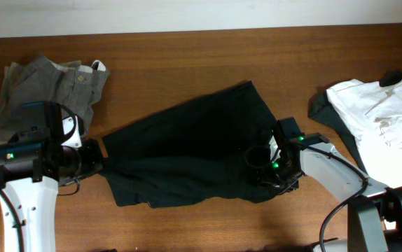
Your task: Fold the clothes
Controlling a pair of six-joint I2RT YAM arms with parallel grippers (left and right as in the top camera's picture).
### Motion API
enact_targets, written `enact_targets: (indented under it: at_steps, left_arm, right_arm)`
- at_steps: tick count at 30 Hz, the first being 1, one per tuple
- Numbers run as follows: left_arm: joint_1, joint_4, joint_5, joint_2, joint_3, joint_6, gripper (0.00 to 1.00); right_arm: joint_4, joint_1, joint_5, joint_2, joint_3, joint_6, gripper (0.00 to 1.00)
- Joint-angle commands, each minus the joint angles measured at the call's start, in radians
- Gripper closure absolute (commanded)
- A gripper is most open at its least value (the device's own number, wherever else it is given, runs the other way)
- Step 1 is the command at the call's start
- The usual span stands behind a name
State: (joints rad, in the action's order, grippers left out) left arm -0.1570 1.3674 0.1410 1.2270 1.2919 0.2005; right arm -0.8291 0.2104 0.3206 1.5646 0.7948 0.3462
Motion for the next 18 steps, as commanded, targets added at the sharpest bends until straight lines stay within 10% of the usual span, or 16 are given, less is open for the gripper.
enact_targets:
  at_steps: [1,9,15,18]
  left_arm:
    - [0.002,-0.005,-0.007,-0.002,0.002,-0.023,1.0]
    - [0.002,-0.006,-0.007,-0.002,0.002,-0.023,0.99]
    - [0.002,-0.01,-0.008,-0.002,0.002,-0.023,0.99]
    - [0.002,-0.014,-0.007,-0.002,0.002,-0.023,0.99]
  right_arm:
    - [-0.008,-0.003,0.034,0.007,-0.012,-0.029,0.52]
    - [0.015,-0.003,0.037,0.007,-0.071,-0.016,0.58]
    - [0.025,-0.003,0.147,-0.012,-0.071,-0.036,0.96]
    - [0.002,-0.004,0.131,-0.095,-0.051,-0.035,0.96]
